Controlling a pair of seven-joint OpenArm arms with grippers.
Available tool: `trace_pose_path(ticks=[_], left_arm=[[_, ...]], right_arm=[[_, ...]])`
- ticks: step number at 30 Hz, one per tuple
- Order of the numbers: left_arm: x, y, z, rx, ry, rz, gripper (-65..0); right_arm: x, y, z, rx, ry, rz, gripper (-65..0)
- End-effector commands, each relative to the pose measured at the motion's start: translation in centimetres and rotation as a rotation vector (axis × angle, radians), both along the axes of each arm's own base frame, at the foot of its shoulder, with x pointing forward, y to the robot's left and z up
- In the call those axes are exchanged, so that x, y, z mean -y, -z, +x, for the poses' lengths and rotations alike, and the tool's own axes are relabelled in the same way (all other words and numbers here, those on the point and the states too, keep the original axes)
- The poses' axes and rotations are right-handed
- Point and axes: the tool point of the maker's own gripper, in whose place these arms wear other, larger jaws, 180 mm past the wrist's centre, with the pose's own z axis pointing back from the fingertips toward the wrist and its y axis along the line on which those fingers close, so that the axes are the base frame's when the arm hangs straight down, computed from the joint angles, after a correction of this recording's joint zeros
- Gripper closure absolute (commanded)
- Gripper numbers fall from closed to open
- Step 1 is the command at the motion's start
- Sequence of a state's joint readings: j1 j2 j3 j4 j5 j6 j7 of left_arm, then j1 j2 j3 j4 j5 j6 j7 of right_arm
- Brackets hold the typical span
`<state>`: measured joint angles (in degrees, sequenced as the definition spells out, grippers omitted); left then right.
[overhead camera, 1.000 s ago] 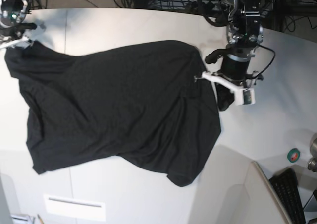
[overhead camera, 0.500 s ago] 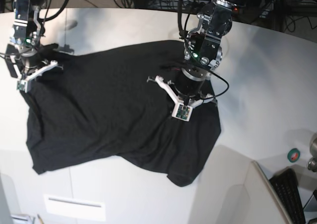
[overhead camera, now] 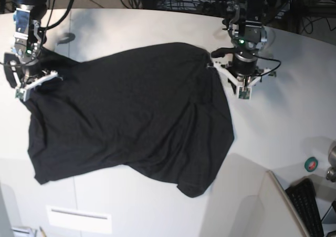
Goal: Layout the t-shirt on the table in an organized manner, then fold the t-shirt properly
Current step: 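Release the shirt with the left gripper and move it over the shirt, then grasp the shirt edge with the left gripper and pull it outward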
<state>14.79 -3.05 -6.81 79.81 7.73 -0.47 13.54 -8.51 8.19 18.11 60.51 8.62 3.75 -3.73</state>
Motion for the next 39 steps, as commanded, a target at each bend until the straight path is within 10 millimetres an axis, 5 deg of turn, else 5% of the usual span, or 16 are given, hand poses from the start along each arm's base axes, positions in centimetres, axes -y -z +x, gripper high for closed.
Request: trace_pose_path(ticks=[1,6,12,17,20,23,30,39], left_arm=[[-0.5,-0.8,0.0,0.030,-0.005,0.006,0.0],[-2.6,-1.5,-2.7,0.022,-0.056,0.026,0.0],[3.5,-4.3,0.0,0.113,0.095,-0.020,0.0],[3.0,-3.8,2.0,-0.078,0.034,-0.028,-0.2],[4.6,-3.8,2.8,-0.196,0.075,-0.145,-17.3],[5.6,-4.3,4.1,-0.209,0.127,-0.230,-24.5],[5.7,-1.2,5.0,-0.340,0.090,-0.327,-24.4],[5.8,0.3,5.5,-0.391,0.074,-0.346,-25.2]], right_arm=[[-0.4,2.3,-3.3,-0.150,0.003,0.028,0.0],[-0.5,2.1,-4.1,-0.149,-0.006,0.020,0.0],[-1.5,-1.7,-2.4,-0.036,-0.041,-0.009,0.0],[-1.7,-2.5,-1.9,-0.009,-0.043,-0.011,0.0],[-1.8,-2.5,-1.9,-0.009,-0.044,-0.010,0.0],[-1.9,-2.4,-1.9,-0.009,-0.044,-0.008,0.0],[-1.8,-2.4,-1.9,-0.009,-0.039,-0.008,0.0],[-1.9,-2.4,-1.9,-0.009,-0.041,-0.007,0.0]])
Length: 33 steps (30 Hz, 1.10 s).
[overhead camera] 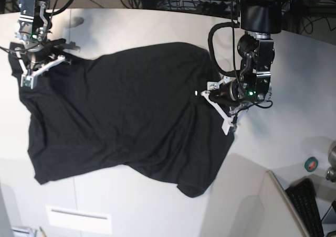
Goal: Layout the t-shirt on the table in an organized manner, then fold the t-shirt properly
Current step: 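Grasp the shirt edge with the left gripper and pull it outward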
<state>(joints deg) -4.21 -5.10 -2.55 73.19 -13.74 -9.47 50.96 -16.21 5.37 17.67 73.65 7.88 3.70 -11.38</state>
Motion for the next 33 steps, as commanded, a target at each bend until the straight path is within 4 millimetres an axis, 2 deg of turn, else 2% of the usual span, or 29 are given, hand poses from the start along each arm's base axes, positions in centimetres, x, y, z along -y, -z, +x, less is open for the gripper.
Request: trace_pose_path(ticks=[1,4,9,14,18,22,24,27,29,31,33], left_arm=[[0.2,-0.7,1.0,0.030,0.001,-0.012,-25.2],[0.2,-0.4,0.8,0.019,-0.001,-0.016,-25.7],[1.7,-1.0,1.0,0.023,-0.036,-0.146,-38.7],[1.5,-1.4,1.3,0.028,-0.054,-0.193,-39.0],[1.4,-0.6,1.4,0.003,-0.065,-0.198,-38.8],[2.8,0.7,0.5,-0.047,-0.016,-0.191,-38.5],[3.2,0.7,0.4,-0.049,0.000,-0.189,-33.9],[3.4,0.6,0.5,-0.047,0.002,-0.191,-16.9],[3.3,0.6,0.5,-0.048,0.003,-0.189,-9.4],[3.0,0.4,0.7,-0.041,0.002,-0.184,-6.9],[2.9,-0.7,1.2,-0.003,0.012,-0.177,-7.9]], right_arm=[[0.6,-1.0,0.9,0.042,-0.003,-0.021,0.0],[0.7,-1.0,0.9,0.043,-0.001,-0.022,0.0],[0.6,-1.0,0.9,0.042,-0.003,-0.021,0.0],[0.5,-1.0,0.9,0.042,-0.006,-0.020,0.0],[0.5,-1.0,0.9,0.042,-0.006,-0.020,0.0],[0.5,-1.0,0.9,0.042,-0.006,-0.020,0.0],[0.6,-1.0,0.9,0.042,-0.004,-0.021,0.0],[0.6,-1.0,0.9,0.042,-0.003,-0.021,0.0],[0.7,-1.0,0.9,0.043,-0.001,-0.022,0.0],[0.7,-1.0,0.9,0.043,-0.001,-0.022,0.0],[0.6,-1.0,0.9,0.042,-0.003,-0.021,0.0]])
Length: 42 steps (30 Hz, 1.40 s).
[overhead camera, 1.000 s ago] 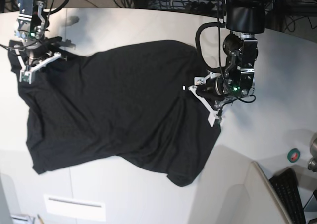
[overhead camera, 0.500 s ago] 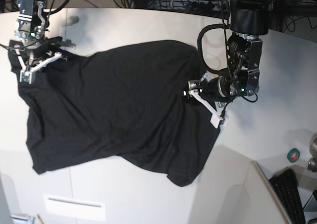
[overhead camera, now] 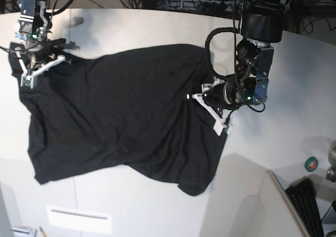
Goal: Layout the t-shirt on the table in an organized manner, then fold the t-shirt properly
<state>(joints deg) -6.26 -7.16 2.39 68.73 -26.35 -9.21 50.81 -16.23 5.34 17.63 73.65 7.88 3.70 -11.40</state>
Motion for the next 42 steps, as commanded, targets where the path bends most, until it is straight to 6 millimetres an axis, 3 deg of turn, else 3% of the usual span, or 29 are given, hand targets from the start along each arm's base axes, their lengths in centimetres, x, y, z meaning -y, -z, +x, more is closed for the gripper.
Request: trace_pose_path(ticks=[1,5,8,13,15,20,26,28,32,36,42], left_arm=[[-0.8,-1.8,1.5,0.064,0.003,0.007,-8.7],[-1.8,-2.0,1.3,0.074,0.007,0.031,-6.9],[-2.3,-2.0,1.1,0.074,0.007,0.039,0.0],[-4.1,-2.8,0.7,0.066,-0.034,0.048,0.0],[-4.7,-3.8,0.9,0.077,-0.050,0.049,0.0],[-6.7,-5.5,0.7,0.106,-0.103,0.057,0.0],[-7.9,-5.0,-1.4,0.062,-0.124,0.078,0.0],[-7.9,-4.5,-1.7,0.044,-0.126,0.076,-0.8],[-8.0,-4.0,-2.0,0.027,-0.129,0.075,-13.8],[-8.9,-4.1,-2.0,0.028,-0.129,0.093,-13.8],[-9.5,-4.1,-2.5,0.020,-0.127,0.104,-14.8]], right_arm=[[0.6,-1.0,1.0,0.043,-0.004,-0.021,0.0],[0.6,-1.0,1.0,0.043,-0.005,-0.021,0.0],[0.6,-1.0,1.0,0.043,-0.005,-0.021,0.0],[0.4,-1.0,0.5,0.038,-0.011,-0.020,0.0],[0.2,-2.1,1.0,0.071,-0.021,-0.027,0.0],[-1.8,-4.0,2.4,0.134,-0.054,-0.013,0.0],[-5.2,-4.3,4.8,0.157,-0.163,0.009,0.0],[-6.1,-3.4,5.4,0.134,-0.205,0.016,0.0],[-6.5,-0.6,6.0,0.060,-0.227,0.027,0.0],[-6.0,1.4,5.5,0.001,-0.205,0.039,0.0],[-6.1,2.0,5.0,-0.017,-0.207,0.042,0.0]])
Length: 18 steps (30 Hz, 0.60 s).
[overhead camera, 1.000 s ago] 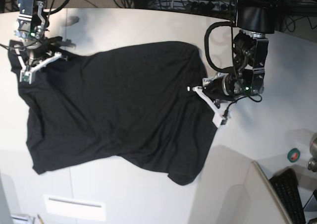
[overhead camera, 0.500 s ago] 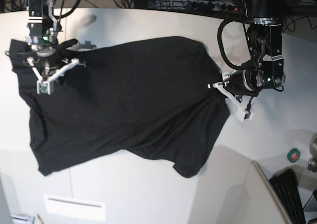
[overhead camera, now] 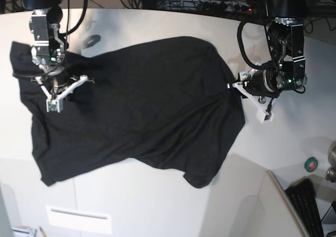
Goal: Layout the t-shirt on the table in an organized manner, then fold the t-shirt properly
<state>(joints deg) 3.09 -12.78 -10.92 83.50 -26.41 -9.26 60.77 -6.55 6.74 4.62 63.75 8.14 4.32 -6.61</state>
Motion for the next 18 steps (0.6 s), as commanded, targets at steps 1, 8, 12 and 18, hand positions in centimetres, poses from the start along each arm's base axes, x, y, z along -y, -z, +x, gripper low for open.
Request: trace_pose_path(ticks=[1,8,12,18], left_arm=[[0.4,-1.2,1.5,0.053,0.008,-0.011,-15.5],[2.4,-1.9,3.0,0.048,0.023,-0.049,-37.2],[2.8,-2.9,4.8,0.053,0.031,-0.058,-45.1],[4.8,-0.7,4.8,-0.094,0.138,-0.023,-45.7]], right_arm=[[0.3,1.0,-1.3,-0.073,-0.002,-0.010,0.0],[0.2,1.1,-1.4,-0.075,-0.002,-0.007,0.0],[0.2,1.1,-1.4,-0.076,0.000,-0.008,0.0],[0.1,1.1,-1.4,-0.075,0.004,-0.007,0.0]])
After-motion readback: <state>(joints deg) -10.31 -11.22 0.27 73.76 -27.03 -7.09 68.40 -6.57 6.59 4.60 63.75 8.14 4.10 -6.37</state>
